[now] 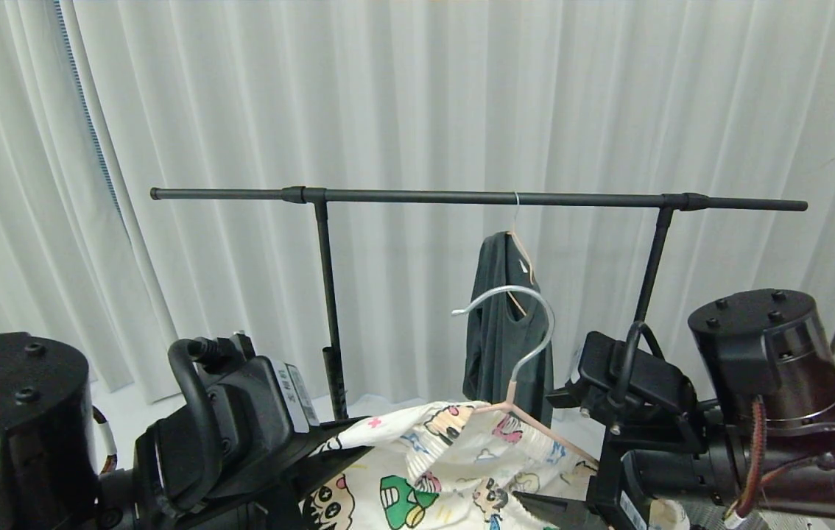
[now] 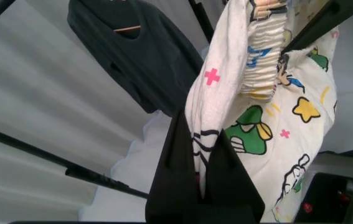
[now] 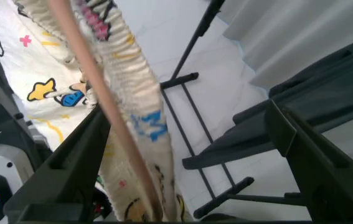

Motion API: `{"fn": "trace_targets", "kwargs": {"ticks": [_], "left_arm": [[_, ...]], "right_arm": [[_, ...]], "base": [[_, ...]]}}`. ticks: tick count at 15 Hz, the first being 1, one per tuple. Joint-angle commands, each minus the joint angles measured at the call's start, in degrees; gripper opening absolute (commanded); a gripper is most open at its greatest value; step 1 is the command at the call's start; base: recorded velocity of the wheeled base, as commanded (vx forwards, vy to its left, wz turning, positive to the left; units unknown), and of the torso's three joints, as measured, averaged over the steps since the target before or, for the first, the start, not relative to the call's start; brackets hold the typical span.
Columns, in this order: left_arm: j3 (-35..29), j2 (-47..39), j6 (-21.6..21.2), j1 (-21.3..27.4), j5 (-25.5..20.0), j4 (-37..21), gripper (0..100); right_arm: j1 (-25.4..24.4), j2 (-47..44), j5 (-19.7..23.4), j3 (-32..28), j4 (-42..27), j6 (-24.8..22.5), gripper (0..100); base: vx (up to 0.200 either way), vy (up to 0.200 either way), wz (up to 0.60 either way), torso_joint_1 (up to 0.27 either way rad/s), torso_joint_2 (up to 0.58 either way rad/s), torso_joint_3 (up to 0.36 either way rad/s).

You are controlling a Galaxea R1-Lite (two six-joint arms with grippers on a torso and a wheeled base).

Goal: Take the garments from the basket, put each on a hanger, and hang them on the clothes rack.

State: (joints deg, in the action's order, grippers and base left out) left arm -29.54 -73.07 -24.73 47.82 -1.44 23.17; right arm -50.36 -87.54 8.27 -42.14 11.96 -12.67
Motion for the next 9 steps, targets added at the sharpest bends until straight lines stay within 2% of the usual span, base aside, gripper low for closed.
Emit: {"fn": "trace_targets", "kwargs": {"ticks": [1,5,6,9], "left_arm": [[-0.08,0.03,-0.05,0.25,0.03,0.03,0],[-0.08,0.03,-0.05,0.25,0.03,0.56,0],[-0.08,-0.05,-0.05,0.25,0.03,0.82,0],[0.01,0.03,-0.05,0.25,0.03,1.17,0]], "right_arm": [[-0.09,0.00,0.61,0.04,-0.53,0.01,100],[-0.18,0.35,1.75,0.13,-1.32,-0.17,100],[-0.35,0.35,1.75,0.13,-1.32,-0.17,0],[-0.88,0.53,1.84,0.04,-1.15,0.01,0]], "base": [[0.000,0.000,0.00,0.000,0.00,0.000],[0.000,0.000,0.00,0.000,0.00,0.000],[0.000,0.000,0.00,0.000,0.00,0.000],[0.000,0.000,0.00,0.000,0.00,0.000]]}}
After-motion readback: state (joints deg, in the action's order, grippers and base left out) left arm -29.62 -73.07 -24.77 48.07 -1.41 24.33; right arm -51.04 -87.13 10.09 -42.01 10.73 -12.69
